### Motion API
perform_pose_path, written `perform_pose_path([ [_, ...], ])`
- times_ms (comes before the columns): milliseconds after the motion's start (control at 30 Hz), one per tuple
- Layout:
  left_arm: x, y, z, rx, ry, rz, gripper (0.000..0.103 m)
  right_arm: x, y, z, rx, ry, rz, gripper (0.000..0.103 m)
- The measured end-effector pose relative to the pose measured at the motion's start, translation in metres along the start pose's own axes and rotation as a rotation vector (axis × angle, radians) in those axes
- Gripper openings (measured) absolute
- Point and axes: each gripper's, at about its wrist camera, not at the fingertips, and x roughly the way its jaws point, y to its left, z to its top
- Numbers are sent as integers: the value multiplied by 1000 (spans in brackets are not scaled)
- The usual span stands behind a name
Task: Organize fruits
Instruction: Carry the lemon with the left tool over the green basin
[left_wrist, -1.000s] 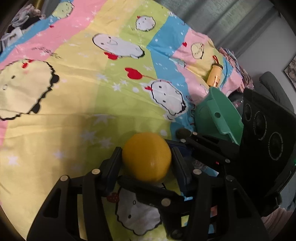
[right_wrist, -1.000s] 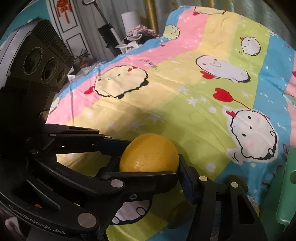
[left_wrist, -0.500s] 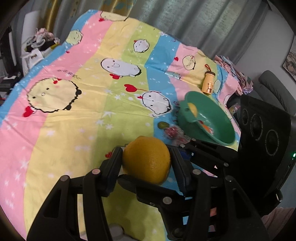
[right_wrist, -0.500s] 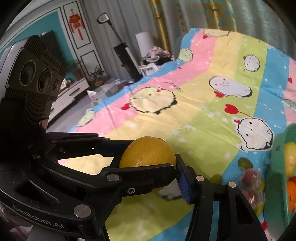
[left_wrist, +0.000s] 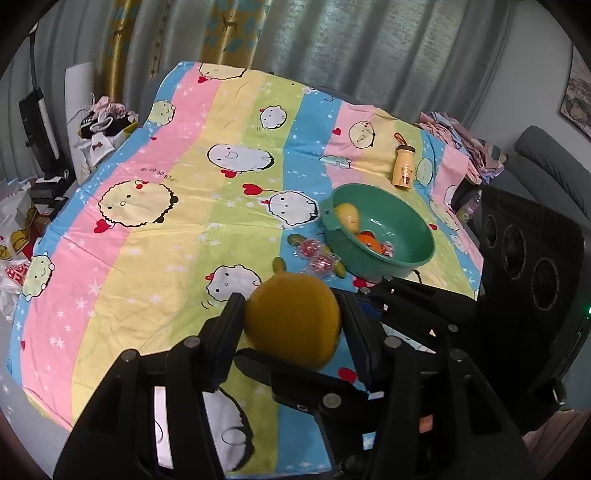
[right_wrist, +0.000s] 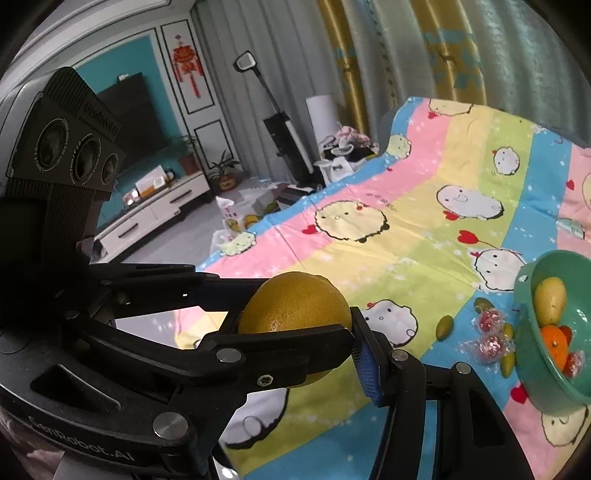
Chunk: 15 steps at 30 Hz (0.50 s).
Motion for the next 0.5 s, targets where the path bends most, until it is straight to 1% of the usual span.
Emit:
perform_pose_path([
  [167,-8,-21,-2,22,-10,4,52,-20,-2,-4,5,-24,0,58],
  [500,4,-68,10,100,-7,-17,52,-58,-31,-12,52,-83,-39,58],
])
